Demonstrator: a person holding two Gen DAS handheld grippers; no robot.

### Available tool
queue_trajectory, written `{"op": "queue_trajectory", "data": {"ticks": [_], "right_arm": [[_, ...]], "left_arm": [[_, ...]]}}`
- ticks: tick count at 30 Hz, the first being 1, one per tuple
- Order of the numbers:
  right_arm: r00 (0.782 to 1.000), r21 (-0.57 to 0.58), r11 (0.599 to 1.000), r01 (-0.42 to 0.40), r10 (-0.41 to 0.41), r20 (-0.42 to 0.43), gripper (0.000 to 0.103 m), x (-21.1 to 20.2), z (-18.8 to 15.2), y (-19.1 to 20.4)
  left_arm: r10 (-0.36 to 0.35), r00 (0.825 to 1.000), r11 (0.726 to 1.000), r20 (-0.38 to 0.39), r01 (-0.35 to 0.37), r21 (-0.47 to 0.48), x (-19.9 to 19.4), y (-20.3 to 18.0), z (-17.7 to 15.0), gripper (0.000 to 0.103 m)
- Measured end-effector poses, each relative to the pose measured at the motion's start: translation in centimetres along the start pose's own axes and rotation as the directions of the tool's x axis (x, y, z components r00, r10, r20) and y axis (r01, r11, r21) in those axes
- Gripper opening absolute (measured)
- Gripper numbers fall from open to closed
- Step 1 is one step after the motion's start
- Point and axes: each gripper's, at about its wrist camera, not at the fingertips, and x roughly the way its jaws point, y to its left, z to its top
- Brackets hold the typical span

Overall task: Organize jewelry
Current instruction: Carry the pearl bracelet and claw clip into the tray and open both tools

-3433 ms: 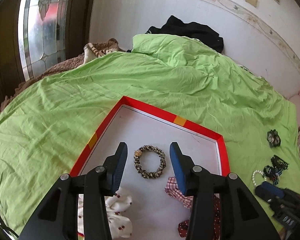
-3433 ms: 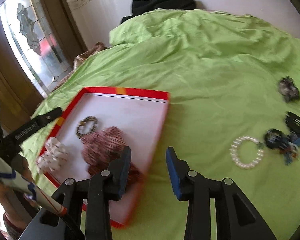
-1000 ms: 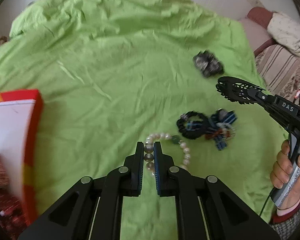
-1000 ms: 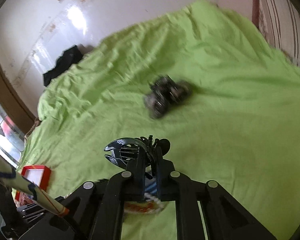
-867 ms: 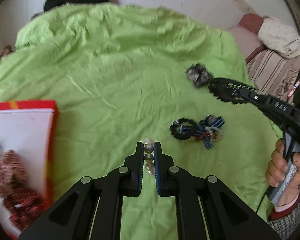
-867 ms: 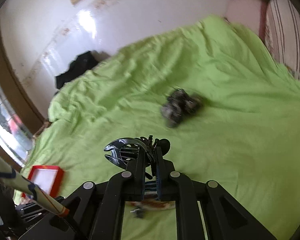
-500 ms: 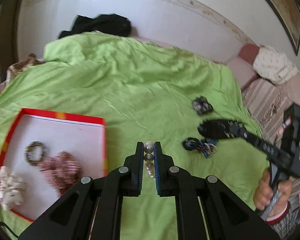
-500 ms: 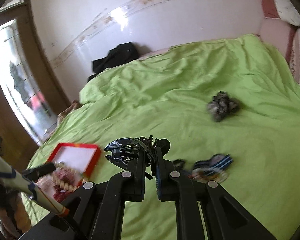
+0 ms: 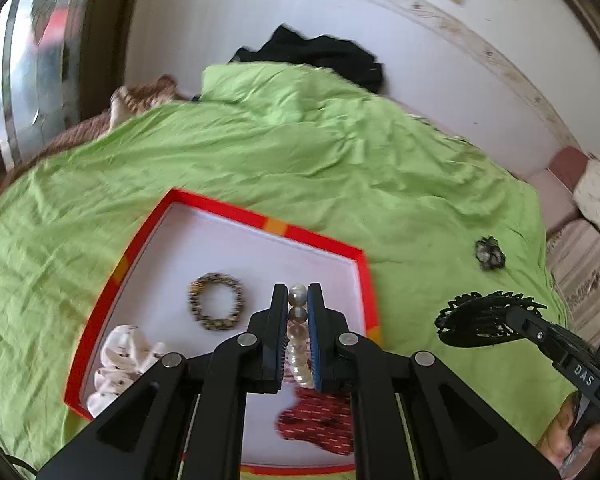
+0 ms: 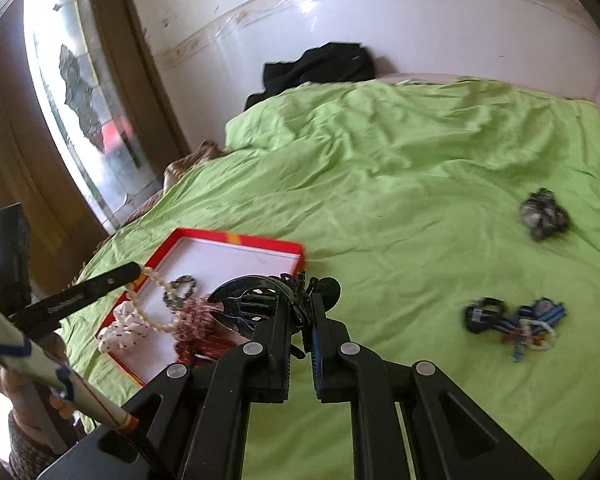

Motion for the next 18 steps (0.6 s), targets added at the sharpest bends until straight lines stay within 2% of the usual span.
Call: {"op": "queue_trajectory", "data": {"ticks": [5, 7, 12, 16, 18], "right_arm": [[0.999, -0.015, 1.0, 0.015, -0.016, -0.051, 0.009, 4.3, 1.0, 3.2], [0.997, -0.015, 1.0, 0.024, -0.025, -0.071, 0.009, 5.9, 1.3, 3.8], [0.993, -0.001, 0.999, 0.047, -0.047, -0.11, 0.009, 9.5, 2.0, 4.9], [0.987, 0.011, 0.997, 0.071, -0.068, -0.143, 0.009, 12.2, 1.9, 4.9], [0.985, 0.032, 0.997, 0.073, -0.067, -0.16, 0.009, 13.3, 1.9, 4.8]], "left_arm": [[0.095, 0.995, 0.995, 0.001, -0.095, -0.033, 1.8, 3.5, 0.8, 0.009], [0.079, 0.997, 0.995, 0.007, -0.079, -0.062, 2.4, 4.8, 1.3, 0.009], [0.115, 0.992, 0.986, 0.051, -0.107, -0.13, 3.1, 7.4, 2.8, 0.009], [0.195, 0.98, 0.97, 0.038, -0.187, -0.158, 4.2, 9.0, 3.1, 0.009], [0.195, 0.981, 0.966, 0.013, -0.19, -0.174, 5.0, 9.9, 2.9, 0.009]]}}
